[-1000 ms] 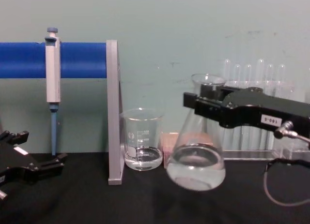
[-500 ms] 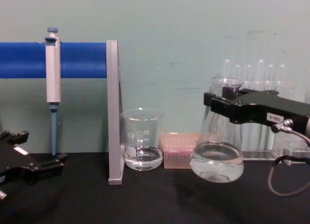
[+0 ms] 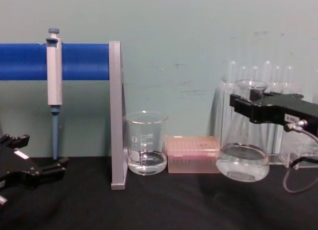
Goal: Grasp the erlenmeyer flask with one hand, shake it three times, then place it back.
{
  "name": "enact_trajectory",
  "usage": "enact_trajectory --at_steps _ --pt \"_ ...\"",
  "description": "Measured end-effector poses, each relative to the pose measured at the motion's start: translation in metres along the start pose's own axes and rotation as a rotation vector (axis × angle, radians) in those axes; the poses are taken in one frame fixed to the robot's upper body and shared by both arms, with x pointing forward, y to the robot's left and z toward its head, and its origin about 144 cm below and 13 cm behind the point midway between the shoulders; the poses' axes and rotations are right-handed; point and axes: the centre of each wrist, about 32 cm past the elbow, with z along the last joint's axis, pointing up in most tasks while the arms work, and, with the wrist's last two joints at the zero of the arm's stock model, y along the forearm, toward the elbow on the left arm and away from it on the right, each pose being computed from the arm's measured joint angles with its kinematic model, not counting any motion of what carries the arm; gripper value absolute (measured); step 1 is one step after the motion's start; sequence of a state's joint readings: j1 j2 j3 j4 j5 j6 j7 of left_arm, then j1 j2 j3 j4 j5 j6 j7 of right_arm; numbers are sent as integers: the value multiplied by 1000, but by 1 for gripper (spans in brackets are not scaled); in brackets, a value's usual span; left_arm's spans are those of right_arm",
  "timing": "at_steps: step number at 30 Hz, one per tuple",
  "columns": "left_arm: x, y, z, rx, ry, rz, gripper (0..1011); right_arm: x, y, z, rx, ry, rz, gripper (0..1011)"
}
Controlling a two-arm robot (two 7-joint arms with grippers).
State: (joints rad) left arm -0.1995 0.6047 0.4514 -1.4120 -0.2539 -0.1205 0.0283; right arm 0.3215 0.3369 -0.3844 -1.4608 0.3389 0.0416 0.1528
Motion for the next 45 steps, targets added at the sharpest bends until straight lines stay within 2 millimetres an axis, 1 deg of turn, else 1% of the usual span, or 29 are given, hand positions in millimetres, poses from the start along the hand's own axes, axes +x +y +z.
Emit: enact_trajectory --at_steps 12,24,32,45 --pt "0 0 0 0 0 0 1001 1 3 0 -15 4 -92 450" --pt "0 0 0 0 0 0 1001 0 3 1 -14 13 -106 450" --pt "0 0 0 0 0 0 1001 1 2 3 -6 17 -59 450" --pt "0 0 0 0 0 0 1001 4 -6 5 13 -11 158 450"
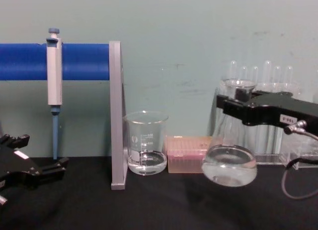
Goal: Grasp the erlenmeyer flask with one hand, shake it three times, then place it back.
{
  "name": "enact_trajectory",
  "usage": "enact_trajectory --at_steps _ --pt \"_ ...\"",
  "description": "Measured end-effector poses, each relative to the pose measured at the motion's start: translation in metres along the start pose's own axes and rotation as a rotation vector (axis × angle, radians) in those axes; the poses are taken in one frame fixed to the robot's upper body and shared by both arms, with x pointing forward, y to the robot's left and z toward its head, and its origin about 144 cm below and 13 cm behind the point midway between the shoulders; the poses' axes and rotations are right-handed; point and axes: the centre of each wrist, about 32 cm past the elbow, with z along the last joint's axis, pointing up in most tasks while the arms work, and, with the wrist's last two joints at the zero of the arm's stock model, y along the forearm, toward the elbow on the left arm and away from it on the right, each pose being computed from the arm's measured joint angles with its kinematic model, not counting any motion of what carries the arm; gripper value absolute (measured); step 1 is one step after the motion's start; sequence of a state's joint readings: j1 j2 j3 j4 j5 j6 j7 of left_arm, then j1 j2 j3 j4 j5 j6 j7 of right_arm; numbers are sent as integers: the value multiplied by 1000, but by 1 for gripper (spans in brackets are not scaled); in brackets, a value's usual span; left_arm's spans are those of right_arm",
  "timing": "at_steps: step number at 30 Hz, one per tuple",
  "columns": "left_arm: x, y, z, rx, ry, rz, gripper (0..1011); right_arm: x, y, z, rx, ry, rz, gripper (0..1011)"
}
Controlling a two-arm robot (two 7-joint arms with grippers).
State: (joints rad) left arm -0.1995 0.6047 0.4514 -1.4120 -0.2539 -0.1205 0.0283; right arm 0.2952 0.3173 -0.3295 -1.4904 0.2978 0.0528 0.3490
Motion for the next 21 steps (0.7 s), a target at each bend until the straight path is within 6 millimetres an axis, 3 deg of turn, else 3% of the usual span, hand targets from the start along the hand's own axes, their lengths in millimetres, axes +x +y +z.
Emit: enact_trajectory --at_steps 21 --pt "0 0 0 0 0 0 1001 1 -6 -1 26 -25 260 450"
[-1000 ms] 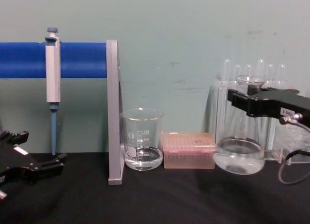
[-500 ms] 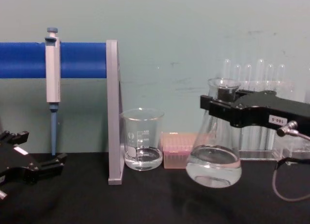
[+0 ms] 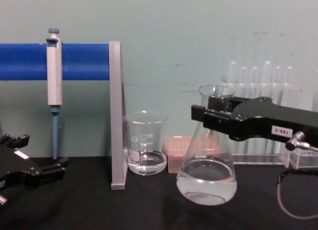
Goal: Grasp the erlenmeyer flask with one hand, shake it three times, then place it back.
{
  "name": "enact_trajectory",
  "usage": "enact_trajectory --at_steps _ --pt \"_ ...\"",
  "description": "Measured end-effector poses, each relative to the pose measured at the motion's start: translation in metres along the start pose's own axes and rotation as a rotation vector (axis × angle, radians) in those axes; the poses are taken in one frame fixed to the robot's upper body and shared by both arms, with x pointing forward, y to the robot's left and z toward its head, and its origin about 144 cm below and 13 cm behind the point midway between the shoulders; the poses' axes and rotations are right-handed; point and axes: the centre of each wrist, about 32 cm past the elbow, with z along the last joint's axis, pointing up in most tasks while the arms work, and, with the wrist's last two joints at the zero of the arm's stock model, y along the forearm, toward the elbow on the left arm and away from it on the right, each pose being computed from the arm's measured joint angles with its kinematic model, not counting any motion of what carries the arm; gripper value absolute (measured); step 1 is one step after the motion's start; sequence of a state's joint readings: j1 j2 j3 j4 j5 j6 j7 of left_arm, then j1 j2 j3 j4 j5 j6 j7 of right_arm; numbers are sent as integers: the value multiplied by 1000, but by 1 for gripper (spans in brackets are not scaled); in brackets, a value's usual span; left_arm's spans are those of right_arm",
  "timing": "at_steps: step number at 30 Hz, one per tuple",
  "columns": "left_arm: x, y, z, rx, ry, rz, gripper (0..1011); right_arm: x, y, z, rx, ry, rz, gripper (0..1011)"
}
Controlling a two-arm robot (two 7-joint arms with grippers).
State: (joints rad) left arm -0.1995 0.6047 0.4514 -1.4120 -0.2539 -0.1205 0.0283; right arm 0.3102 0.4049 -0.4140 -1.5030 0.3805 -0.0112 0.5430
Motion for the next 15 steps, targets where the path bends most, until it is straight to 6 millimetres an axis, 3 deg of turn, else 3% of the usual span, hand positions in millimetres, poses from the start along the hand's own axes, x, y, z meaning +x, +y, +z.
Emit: enact_trajectory --at_steps 15 --pt "0 0 0 0 0 0 1001 -2 2 -9 -9 -1 54 450"
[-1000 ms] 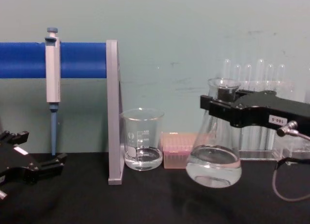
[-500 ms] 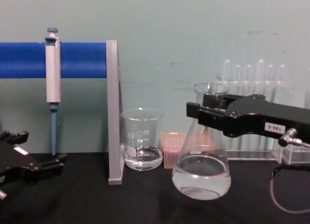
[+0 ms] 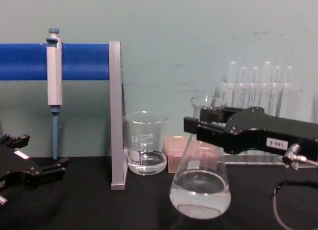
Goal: Grasp the erlenmeyer flask with one hand, shake it three times, then place it back.
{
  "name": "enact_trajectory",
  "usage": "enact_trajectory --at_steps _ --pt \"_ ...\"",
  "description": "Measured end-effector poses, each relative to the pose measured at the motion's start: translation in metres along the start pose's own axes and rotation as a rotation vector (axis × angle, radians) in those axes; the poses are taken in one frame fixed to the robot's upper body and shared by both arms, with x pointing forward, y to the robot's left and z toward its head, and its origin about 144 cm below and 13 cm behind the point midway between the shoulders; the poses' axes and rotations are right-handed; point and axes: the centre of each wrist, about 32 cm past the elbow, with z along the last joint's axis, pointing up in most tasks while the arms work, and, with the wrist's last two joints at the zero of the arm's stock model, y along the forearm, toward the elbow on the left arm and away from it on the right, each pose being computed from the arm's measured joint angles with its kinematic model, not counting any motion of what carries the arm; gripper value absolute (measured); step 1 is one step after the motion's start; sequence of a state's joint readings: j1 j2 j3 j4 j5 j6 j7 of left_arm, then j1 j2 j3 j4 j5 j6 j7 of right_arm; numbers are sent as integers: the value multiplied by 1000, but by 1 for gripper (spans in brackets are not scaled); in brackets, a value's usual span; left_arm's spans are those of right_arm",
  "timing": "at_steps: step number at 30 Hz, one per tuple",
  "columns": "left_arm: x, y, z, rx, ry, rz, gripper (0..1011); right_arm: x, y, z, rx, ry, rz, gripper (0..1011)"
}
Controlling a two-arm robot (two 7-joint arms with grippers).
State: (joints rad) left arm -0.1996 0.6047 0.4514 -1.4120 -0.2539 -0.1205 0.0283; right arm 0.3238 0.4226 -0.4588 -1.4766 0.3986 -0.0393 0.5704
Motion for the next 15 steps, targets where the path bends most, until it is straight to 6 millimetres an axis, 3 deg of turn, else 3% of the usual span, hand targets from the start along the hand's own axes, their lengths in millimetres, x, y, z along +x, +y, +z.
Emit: enact_trajectory --at_steps 15 --pt "0 0 0 0 0 0 1001 -3 4 -17 -33 22 49 450"
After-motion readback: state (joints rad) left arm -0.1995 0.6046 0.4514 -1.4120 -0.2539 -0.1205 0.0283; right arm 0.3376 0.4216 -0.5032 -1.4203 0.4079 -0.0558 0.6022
